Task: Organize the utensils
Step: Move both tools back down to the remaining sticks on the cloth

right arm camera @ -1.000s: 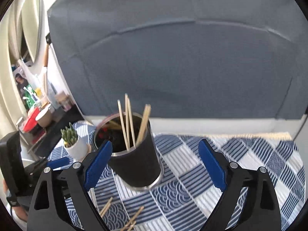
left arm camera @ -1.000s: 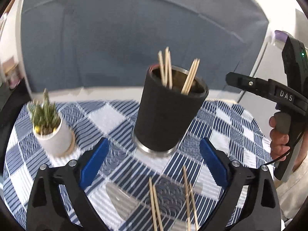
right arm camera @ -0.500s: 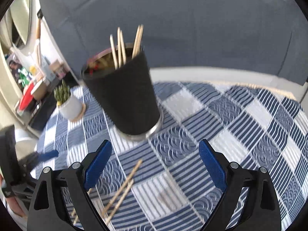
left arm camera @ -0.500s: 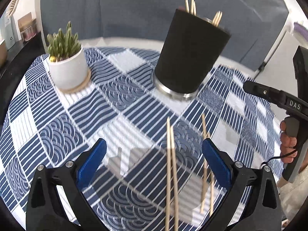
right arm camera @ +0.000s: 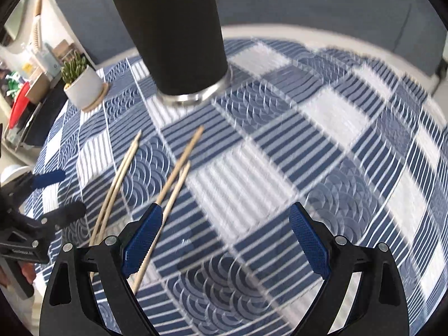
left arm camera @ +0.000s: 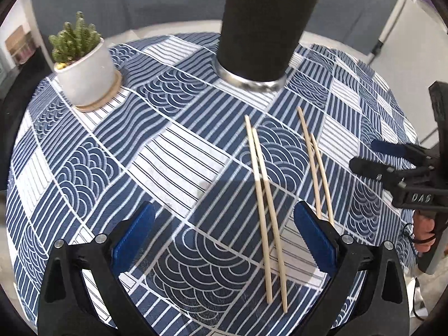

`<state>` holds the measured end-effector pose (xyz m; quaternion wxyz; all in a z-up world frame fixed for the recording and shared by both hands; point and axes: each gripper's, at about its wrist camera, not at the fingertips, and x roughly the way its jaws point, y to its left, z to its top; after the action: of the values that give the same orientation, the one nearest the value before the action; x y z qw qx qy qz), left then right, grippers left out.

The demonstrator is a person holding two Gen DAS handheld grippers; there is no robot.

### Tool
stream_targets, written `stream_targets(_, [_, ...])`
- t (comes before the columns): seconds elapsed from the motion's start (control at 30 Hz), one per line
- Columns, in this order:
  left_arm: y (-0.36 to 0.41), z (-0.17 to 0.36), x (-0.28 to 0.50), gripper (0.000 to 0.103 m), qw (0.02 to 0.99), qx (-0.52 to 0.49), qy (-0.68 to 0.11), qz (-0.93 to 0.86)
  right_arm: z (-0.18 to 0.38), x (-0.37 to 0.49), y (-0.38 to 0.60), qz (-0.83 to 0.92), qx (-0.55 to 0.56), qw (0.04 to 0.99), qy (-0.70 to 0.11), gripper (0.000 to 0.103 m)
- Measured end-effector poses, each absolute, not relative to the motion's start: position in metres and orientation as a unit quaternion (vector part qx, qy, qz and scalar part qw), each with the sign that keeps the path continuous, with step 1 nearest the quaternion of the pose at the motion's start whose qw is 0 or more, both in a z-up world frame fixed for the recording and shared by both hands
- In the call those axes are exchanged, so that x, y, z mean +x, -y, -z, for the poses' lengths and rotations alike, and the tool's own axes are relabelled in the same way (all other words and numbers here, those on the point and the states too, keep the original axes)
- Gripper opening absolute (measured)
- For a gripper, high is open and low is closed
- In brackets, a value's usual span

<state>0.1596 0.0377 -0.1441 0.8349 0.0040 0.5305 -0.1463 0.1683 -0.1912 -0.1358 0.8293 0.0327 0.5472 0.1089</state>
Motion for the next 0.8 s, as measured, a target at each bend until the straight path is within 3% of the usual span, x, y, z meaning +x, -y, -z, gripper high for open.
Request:
stream_targets(0.6, [-0.04,0.16,0.166,0.097,0.82,0.027,-0.549,0.158,0.153,0.16,0.163,-0.036,0.041,0.814,-0.579,0.087])
stream_targets(0.8, [-0.043,0.165,0.168,0.097,0.822,0.025,-0.551,0.144,0.159,0.164,0.163,0.005,0.019,0.806,-0.592,0.095])
